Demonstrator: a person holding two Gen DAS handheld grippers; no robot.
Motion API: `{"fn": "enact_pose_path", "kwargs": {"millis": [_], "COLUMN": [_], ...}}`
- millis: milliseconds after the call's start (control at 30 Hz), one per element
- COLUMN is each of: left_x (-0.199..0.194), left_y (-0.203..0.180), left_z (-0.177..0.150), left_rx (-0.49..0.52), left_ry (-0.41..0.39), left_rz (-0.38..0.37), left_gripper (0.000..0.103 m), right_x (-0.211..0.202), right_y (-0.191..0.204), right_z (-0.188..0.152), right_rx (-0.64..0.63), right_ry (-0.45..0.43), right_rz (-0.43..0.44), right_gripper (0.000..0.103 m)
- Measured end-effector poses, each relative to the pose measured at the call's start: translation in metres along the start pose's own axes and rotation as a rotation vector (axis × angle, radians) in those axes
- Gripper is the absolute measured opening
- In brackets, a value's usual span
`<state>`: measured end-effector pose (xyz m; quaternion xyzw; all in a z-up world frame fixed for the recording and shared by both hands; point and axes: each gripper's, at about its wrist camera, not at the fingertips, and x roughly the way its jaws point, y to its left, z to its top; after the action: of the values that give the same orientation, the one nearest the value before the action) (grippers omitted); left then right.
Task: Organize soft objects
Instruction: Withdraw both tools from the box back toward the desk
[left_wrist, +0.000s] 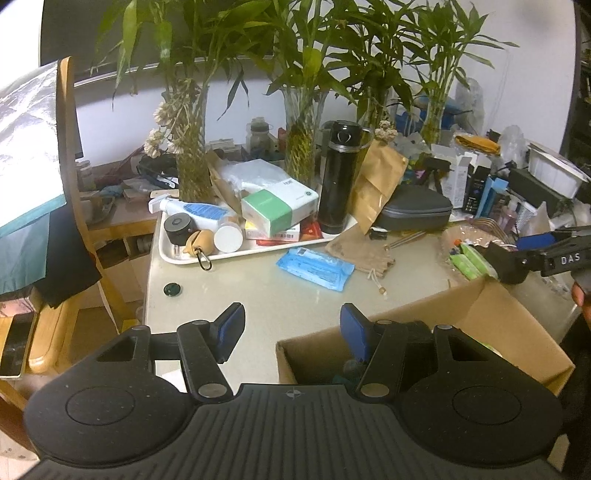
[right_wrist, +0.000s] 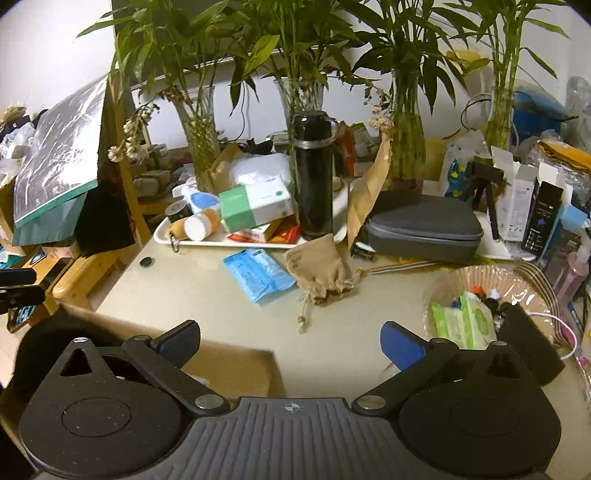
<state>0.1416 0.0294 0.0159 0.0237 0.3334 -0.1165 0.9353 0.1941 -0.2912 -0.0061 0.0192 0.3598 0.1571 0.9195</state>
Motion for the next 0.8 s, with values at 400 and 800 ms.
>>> {"fn": "enact_pose_path", "kwargs": {"millis": [400, 800], "left_x": [0.038, 0.081], "left_y": [0.017, 0.031], "left_z": [0.016, 0.014], "left_rx": [-0.035, -0.044], "left_ry": [-0.033, -0.031], "left_rz": [-0.019, -0.016], "left_gripper": [0.056, 0.056], "right_x": [0.04, 0.081], "right_y": [-0.019, -0.034], "right_z": [0.012, 0.027], "right_rx": [0.015, -0.022], "right_ry": [-0.03, -0.026], "right_rz": [0.005, 0.063], "right_gripper": [0.103, 0.103]}}
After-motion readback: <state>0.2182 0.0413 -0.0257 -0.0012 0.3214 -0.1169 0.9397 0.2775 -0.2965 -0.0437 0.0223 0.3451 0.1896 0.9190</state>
